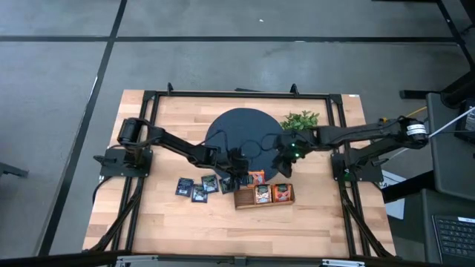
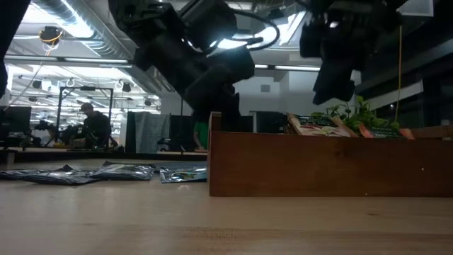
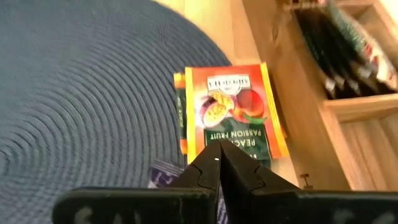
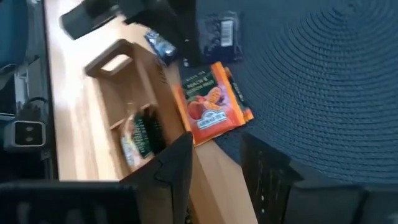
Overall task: Pick & Place Tea
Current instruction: Put the orange tea bag into the right section of the wooden organizer
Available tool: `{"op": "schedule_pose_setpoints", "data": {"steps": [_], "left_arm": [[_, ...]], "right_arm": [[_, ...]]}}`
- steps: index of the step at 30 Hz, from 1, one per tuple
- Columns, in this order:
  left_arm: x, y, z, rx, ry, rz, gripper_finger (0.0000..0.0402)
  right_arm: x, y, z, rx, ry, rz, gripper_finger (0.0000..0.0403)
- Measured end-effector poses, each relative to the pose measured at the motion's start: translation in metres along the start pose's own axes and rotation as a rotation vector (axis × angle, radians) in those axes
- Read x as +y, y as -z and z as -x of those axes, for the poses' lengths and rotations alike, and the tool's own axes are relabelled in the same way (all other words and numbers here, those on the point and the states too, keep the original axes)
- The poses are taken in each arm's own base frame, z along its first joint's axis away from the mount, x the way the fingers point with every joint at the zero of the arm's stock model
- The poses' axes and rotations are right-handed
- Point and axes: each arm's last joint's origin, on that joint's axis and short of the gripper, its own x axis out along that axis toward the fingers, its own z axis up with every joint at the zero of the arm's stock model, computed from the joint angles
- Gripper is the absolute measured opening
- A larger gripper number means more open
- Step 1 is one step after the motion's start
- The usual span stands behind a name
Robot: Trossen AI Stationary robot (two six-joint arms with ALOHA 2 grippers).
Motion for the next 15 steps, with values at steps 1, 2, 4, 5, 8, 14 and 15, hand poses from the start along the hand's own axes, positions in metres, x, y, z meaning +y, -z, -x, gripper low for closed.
{"op": "schedule_pose_setpoints", "data": {"steps": [1,2,4,5,8,14,15], "left_arm": [[0.0,0.001,-0.002,0.003,0.001,0.009,0.0004],[0.0,0.003,-0.004,0.006,0.003,0.016,0.0003],[0.0,0.006,-0.009,0.01,0.002,0.03,0.0002],[0.0,0.008,-0.012,0.017,0.002,0.035,0.0002],[0.0,0.014,-0.018,0.038,0.0,0.042,0.0003],[0.001,0.022,-0.029,0.058,0.003,0.096,0.0002],[0.001,0.023,-0.031,0.06,0.002,0.103,0.0002]], "right_arm": [[-0.003,-0.001,-0.003,0.008,0.005,-0.009,0.0135],[-0.005,-0.002,-0.006,0.019,0.007,-0.018,0.0135],[-0.01,-0.002,-0.012,0.042,0.015,-0.035,0.0135],[-0.013,-0.002,-0.014,0.053,0.019,-0.043,0.0135],[-0.017,-0.003,-0.02,0.082,0.008,-0.062,0.0135],[-0.024,-0.004,-0.03,0.13,-0.052,-0.094,0.0135],[-0.025,-0.005,-0.03,0.134,-0.062,-0.101,0.0135]]}}
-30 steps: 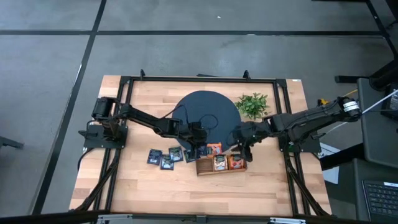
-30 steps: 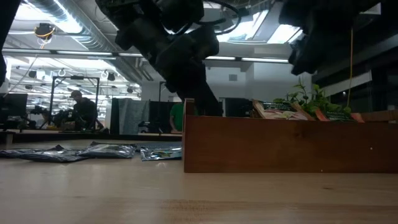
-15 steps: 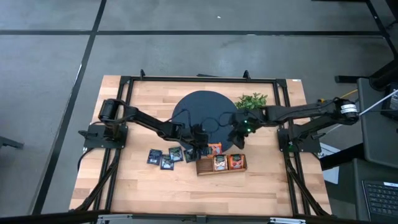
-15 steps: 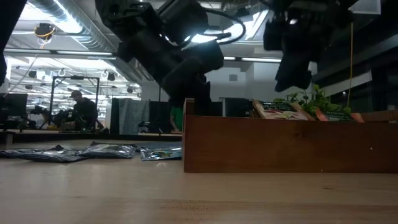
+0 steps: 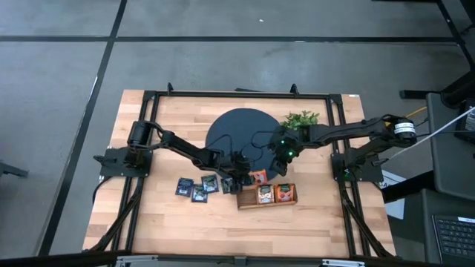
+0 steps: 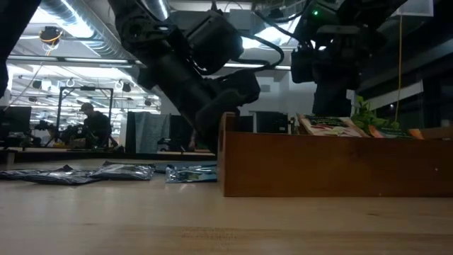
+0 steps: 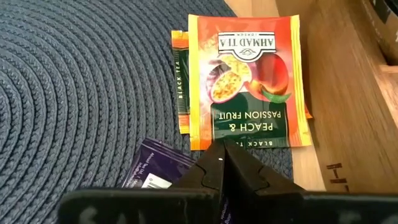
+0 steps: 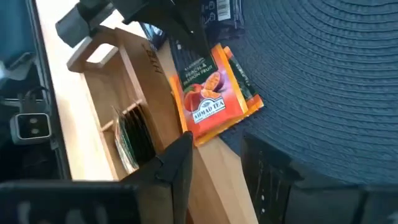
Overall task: Pick & Place Tea
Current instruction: Put the orange tea bag into the right section of the wooden organizer
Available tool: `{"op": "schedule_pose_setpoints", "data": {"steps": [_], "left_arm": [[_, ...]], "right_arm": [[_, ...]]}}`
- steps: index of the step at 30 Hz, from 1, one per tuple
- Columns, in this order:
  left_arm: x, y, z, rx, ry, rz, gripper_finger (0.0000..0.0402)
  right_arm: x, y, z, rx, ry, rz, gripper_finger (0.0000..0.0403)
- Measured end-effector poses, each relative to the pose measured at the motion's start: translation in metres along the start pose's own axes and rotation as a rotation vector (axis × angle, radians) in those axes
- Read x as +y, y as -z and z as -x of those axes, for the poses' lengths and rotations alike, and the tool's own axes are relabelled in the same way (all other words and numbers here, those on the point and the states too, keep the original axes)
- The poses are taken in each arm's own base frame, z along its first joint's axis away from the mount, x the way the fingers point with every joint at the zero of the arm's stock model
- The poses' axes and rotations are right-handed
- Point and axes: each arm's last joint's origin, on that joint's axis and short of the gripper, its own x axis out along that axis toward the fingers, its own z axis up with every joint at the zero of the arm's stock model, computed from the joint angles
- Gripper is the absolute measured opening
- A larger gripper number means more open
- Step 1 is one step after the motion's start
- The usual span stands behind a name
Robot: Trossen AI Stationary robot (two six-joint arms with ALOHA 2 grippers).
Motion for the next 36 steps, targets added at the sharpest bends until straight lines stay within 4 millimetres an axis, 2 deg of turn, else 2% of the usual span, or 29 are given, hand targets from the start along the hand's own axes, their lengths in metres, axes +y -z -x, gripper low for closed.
{"op": "schedule_pose_setpoints", "data": {"steps": [13,22,32,36], "left_arm": [[0.001,0.003,-0.004,0.002,-0.011,0.037,0.0004],[0.001,0.002,-0.005,-0.021,-0.031,0.038,0.0004],[0.001,0.002,-0.005,-0.027,-0.032,0.042,0.0004],[0.001,0.001,-0.005,-0.041,-0.03,0.042,0.0002]], "right_arm": [[-0.017,-0.002,0.002,0.034,-0.083,-0.17,0.0144],[-0.031,-0.005,-0.032,0.076,-0.097,-0.208,0.0182],[-0.046,0.001,-0.06,0.155,-0.059,-0.234,0.0185],[-0.048,0.0,-0.066,0.169,-0.099,-0.247,0.0185]]}}
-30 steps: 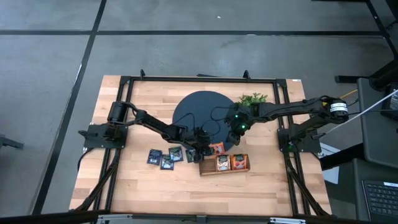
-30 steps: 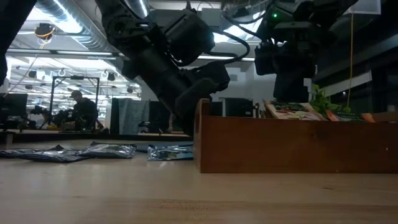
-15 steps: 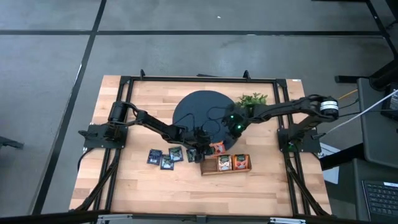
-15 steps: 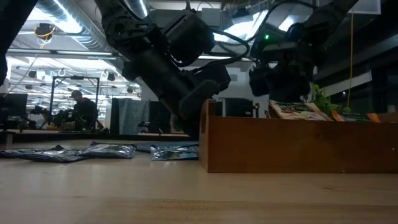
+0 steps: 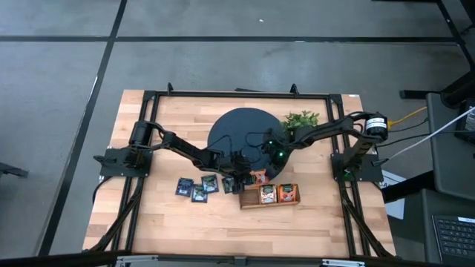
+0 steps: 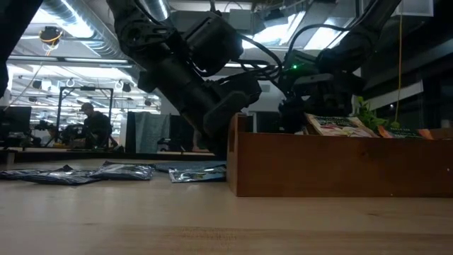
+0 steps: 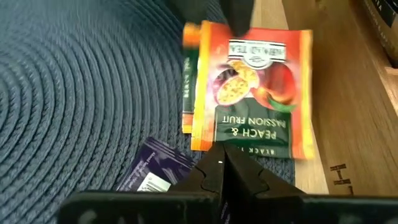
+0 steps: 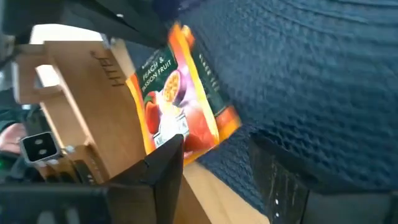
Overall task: Pick & Place Tea
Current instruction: Put the orange tea bag into the right section of the wooden organizer
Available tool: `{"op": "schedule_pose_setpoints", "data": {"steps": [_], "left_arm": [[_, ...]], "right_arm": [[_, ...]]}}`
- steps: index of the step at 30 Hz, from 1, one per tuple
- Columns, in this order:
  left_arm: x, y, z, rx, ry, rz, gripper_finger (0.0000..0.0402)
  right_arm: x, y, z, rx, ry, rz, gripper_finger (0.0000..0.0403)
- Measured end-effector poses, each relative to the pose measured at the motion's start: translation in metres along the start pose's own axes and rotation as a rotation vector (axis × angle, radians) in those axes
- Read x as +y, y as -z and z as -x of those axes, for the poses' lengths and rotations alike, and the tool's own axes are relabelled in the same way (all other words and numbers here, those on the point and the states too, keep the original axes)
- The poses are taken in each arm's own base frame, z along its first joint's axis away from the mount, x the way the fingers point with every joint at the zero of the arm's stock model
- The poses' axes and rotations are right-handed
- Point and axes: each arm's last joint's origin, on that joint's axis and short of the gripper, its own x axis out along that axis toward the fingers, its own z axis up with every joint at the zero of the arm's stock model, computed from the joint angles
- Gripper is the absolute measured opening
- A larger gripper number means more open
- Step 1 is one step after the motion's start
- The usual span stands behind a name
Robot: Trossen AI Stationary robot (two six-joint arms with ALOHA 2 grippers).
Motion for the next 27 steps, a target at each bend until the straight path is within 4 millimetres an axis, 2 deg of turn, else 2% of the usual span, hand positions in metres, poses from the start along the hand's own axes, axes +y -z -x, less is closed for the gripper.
{"op": "schedule_pose_setpoints", "data": {"steps": [10,15,20,27], "left_arm": [[0.0,-0.0007,-0.0001,-0.009,0.001,0.002,0.0002],[0.0,-0.0009,-0.0004,-0.012,0.0,0.007,0.0004],[0.0,-0.0009,-0.0004,-0.012,0.001,0.017,0.0003],[0.0,-0.0008,-0.0004,-0.011,0.001,0.025,0.0002]], "right_arm": [[0.0037,-0.0065,-0.0026,-0.048,-0.057,0.049,0.0184],[0.0048,-0.0068,-0.0025,-0.041,-0.082,0.054,0.0164],[0.005,-0.0069,-0.0025,-0.04,-0.085,0.055,0.0116],[0.005,-0.0068,-0.0025,-0.039,-0.086,0.063,0.0015]]}}
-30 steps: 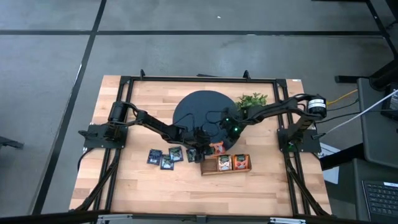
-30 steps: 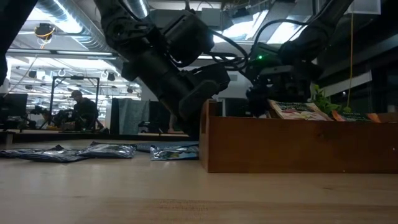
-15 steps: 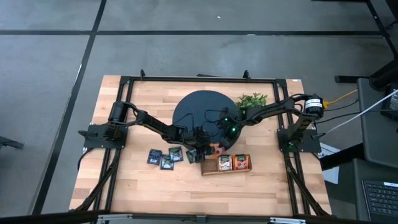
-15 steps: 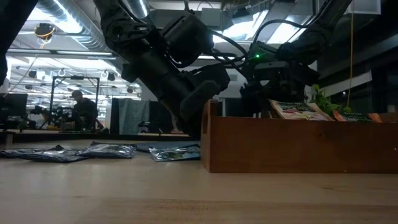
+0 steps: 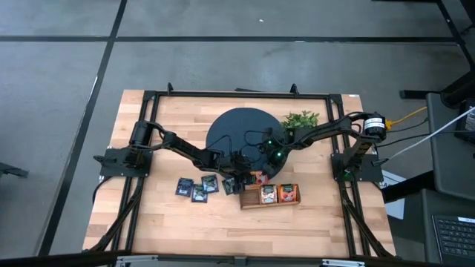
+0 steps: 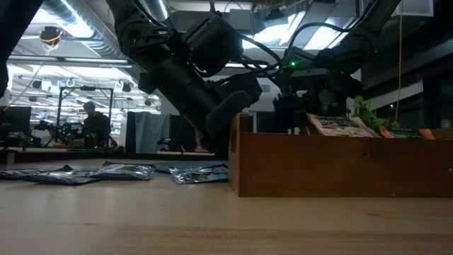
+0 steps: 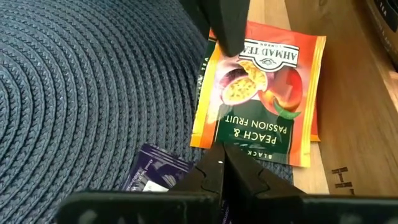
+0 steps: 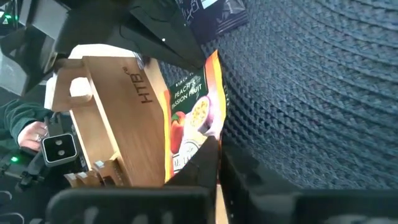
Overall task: Pick & Place Tea
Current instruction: Put the orange tea bag into the right section of the wooden organizer
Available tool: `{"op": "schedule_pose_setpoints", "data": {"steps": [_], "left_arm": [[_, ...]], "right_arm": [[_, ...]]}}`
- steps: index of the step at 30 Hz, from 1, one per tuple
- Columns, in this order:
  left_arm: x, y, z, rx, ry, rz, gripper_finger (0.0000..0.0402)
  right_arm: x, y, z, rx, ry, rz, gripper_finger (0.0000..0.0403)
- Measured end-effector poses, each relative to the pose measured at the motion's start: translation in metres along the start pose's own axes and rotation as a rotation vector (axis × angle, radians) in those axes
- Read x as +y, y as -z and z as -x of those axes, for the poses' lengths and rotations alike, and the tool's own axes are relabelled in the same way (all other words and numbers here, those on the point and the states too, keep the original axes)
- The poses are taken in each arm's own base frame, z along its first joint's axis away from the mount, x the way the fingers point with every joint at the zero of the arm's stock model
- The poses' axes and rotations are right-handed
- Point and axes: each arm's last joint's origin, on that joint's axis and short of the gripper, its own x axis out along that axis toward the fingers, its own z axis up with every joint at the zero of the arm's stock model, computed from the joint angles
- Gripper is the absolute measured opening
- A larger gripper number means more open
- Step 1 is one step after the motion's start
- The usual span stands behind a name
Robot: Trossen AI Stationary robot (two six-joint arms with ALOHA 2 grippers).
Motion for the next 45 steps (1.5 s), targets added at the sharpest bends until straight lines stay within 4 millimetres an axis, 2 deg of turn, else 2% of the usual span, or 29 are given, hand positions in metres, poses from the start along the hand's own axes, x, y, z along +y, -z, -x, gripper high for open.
{"op": "schedule_pose_setpoints", "data": {"steps": [7,12,17,22,33,41,45], "left_arm": [[-0.001,-0.001,0.002,0.014,0.049,0.002,0.0012],[-0.003,-0.004,0.008,0.023,0.085,0.0,0.0014],[-0.004,-0.013,0.021,0.009,0.081,-0.006,0.001],[-0.006,-0.024,0.034,-0.037,0.093,-0.006,0.0008],[-0.008,-0.04,0.047,-0.142,0.084,0.006,0.0006],[-0.007,-0.053,0.062,-0.231,0.01,0.022,0.0006],[-0.005,-0.061,0.073,-0.277,-0.037,0.009,0.0006]], "right_arm": [[0.0,0.0,0.001,0.002,-0.002,0.023,0.0007],[0.01,-0.002,0.01,-0.022,-0.033,0.092,0.0008],[0.018,-0.001,0.03,-0.075,0.005,0.157,0.0004],[0.027,0.005,0.054,-0.154,0.118,0.214,0.0006],[0.056,0.032,0.112,-0.364,0.3,0.315,0.0005],[0.072,0.051,0.137,-0.437,0.261,0.376,0.0004],[0.07,0.057,0.14,-0.421,0.278,0.365,0.0003]]}}
